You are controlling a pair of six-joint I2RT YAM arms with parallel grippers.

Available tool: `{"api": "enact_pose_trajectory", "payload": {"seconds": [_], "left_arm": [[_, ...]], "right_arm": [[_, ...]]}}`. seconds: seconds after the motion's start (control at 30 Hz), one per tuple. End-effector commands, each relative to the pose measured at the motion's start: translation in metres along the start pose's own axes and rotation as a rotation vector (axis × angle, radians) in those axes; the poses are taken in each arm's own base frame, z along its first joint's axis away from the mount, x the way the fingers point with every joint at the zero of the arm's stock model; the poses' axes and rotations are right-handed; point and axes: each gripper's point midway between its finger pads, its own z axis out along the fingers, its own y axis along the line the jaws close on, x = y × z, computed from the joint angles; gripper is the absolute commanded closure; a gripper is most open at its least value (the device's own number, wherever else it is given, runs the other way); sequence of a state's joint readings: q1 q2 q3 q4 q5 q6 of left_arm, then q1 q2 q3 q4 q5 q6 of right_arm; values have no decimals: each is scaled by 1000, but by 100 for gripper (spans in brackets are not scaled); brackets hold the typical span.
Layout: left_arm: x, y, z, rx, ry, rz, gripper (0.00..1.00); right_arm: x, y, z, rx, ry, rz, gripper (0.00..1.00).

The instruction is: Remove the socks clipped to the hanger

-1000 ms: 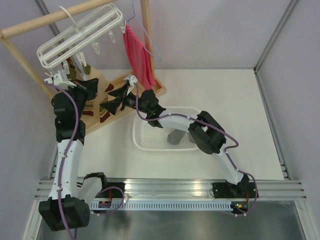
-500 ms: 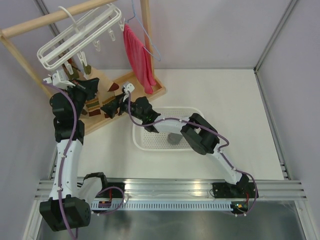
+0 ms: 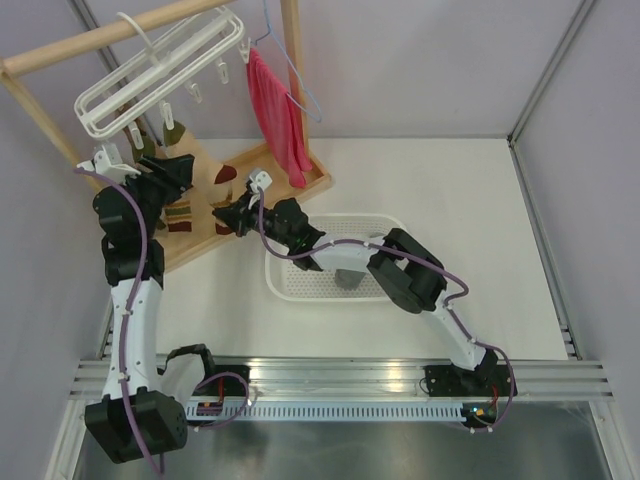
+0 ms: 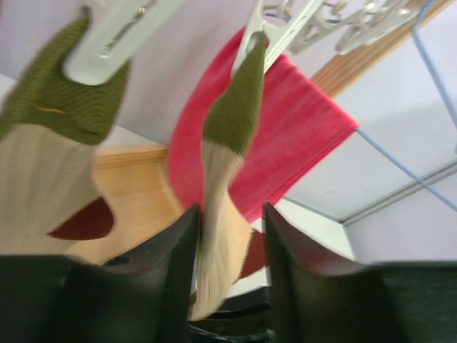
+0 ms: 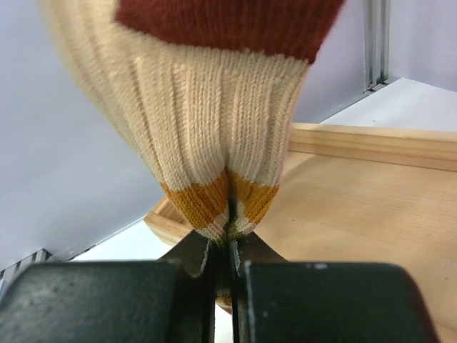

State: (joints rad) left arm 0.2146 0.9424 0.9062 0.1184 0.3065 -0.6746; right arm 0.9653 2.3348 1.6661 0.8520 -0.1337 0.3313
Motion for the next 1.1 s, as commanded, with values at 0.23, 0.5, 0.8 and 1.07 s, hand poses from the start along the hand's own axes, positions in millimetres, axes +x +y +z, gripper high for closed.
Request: {"api": "enact_pose_trajectory", "payload": {"seconds": [0.23,0.5,0.8,1.07], "left_arm": [[-21,21,-4,-126,-61,-28,14],[-29,3,-4,-13,-81,69,14],[-30,-15,-2,146,-75,86,13],[-30,-14,2,243,-73,23,13]], "right_arm": [[-75,57,-21,-20,-54,-49,99],[-75,65,-36,17,-14,-72,99],[-81,79,-64,47,18,-89,99],[-91,90,-81,34,26,-90,99]]}}
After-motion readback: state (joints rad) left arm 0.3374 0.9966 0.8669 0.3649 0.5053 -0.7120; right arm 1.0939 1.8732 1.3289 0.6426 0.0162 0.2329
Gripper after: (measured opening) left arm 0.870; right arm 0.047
